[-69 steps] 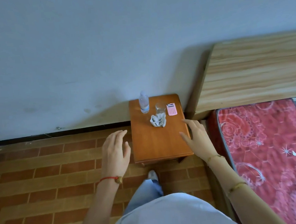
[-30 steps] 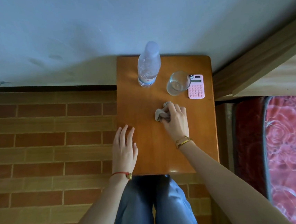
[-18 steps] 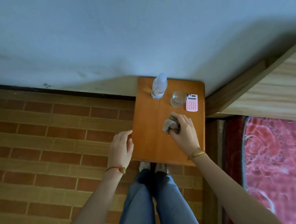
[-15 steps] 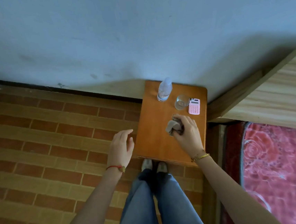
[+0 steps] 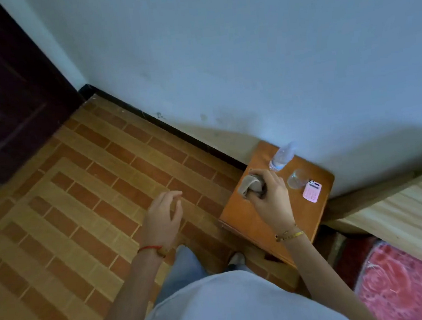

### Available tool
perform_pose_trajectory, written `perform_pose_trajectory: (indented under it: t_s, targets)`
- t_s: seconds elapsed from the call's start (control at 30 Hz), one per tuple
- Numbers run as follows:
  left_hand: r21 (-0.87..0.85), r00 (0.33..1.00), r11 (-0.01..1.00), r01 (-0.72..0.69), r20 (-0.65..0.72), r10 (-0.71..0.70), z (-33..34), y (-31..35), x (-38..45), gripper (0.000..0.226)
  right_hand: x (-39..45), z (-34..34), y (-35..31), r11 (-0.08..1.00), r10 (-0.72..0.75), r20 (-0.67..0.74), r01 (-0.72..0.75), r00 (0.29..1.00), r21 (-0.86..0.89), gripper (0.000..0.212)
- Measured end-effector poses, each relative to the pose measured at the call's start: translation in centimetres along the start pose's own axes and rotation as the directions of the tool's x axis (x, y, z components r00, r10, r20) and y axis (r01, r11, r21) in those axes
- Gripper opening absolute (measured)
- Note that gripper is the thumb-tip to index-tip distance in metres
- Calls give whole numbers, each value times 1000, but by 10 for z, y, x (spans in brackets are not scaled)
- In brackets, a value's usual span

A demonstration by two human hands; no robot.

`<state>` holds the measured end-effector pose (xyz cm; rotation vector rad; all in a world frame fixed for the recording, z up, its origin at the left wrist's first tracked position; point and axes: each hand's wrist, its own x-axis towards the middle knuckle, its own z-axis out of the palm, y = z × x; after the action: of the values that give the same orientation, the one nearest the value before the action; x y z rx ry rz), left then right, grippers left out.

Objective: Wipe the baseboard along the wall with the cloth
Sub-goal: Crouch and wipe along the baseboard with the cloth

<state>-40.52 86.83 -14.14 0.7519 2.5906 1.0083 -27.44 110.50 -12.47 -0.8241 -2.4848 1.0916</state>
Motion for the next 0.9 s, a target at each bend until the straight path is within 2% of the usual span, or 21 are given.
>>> perform_pose_trajectory:
  t_s: [0.2, 0.37, 0.5, 0.77, 0.9]
  targets:
    - [34, 981, 982, 184, -61, -182, -64, -57, -39, 24, 16, 60, -69, 988, -144, 162, 151, 976, -30, 39]
    - [20, 926, 932, 362, -123, -357, -132, -119, -76, 25, 23, 142, -139, 970, -224, 301, 242, 927, -23, 38]
    - [27, 875, 893, 450, -214, -434, -195, -170, -106, 25, 18, 218, -210, 954, -293, 373, 296, 880, 52, 40]
    - [-64, 689, 768, 637, -400, -604, -288, -244, -156, 28, 10, 343, -331, 886, -456, 583, 403, 672, 230, 43]
    - [-146, 586, 711, 688, -466, -663, -314, -275, -166, 27, 14, 398, -375, 831, -542, 621, 472, 566, 295, 45]
